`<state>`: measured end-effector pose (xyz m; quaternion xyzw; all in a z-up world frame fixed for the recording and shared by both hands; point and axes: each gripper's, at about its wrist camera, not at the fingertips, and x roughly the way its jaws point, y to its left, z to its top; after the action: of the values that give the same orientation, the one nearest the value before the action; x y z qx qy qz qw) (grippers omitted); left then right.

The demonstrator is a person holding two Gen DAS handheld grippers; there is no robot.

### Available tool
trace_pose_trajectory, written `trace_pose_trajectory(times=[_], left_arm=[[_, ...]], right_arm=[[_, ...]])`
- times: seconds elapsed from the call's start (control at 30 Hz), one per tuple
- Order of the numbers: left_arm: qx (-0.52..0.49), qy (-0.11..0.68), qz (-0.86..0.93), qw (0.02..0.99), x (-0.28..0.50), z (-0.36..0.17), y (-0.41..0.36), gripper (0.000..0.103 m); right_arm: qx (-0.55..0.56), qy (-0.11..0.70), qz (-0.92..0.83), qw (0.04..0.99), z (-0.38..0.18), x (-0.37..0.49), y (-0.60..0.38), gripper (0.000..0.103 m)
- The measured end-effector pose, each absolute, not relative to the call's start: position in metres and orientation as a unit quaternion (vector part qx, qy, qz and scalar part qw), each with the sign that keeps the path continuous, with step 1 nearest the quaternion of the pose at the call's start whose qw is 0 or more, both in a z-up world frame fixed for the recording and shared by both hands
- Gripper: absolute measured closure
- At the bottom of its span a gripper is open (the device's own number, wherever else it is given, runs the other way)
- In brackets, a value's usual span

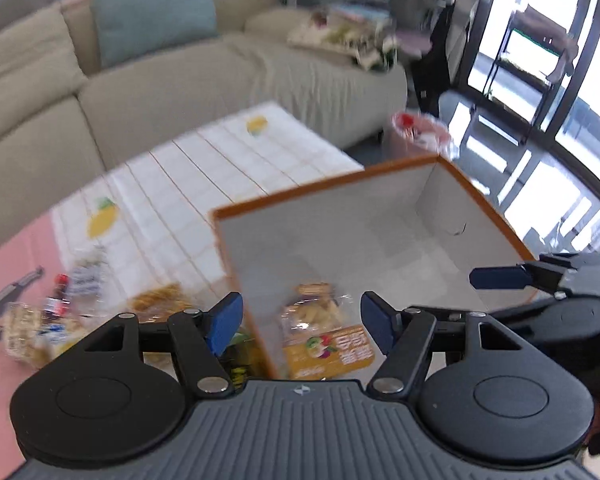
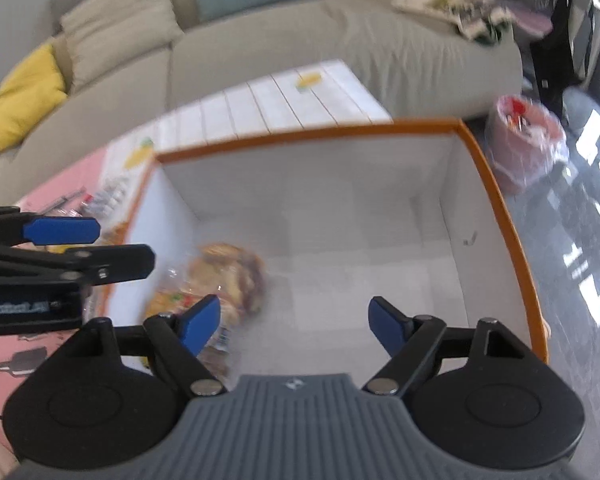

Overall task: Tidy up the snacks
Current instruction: 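Withdraw both grippers from the box back over the table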

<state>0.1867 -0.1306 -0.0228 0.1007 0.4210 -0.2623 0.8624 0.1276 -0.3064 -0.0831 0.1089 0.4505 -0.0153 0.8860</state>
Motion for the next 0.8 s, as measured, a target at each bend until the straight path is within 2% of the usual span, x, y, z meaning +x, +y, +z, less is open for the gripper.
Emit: trace_pose_trajectory(times=[0.17,0.33,0.8], left_arm=[[0.114,0.377,-0.226,0.891,0.154,-0.017,-0.076,0.026],[0.135,0.364,-0.185,0.903,0.127,-0.037,-0.017,0.031],[0.240,0.299,-0.003,0.924,0.072,-0.123,0.157,0.031]], right_arm=[[0.108,0.405,-0.004,0.908,-0.061,0.113,-0.279,0.023],[0.115,0.385,0.026,0.915,-0.049,0.107,-0.242,0.022],[0.062,0.416,0.075,0.904,-0.039,0.116,-0.110,0.022]])
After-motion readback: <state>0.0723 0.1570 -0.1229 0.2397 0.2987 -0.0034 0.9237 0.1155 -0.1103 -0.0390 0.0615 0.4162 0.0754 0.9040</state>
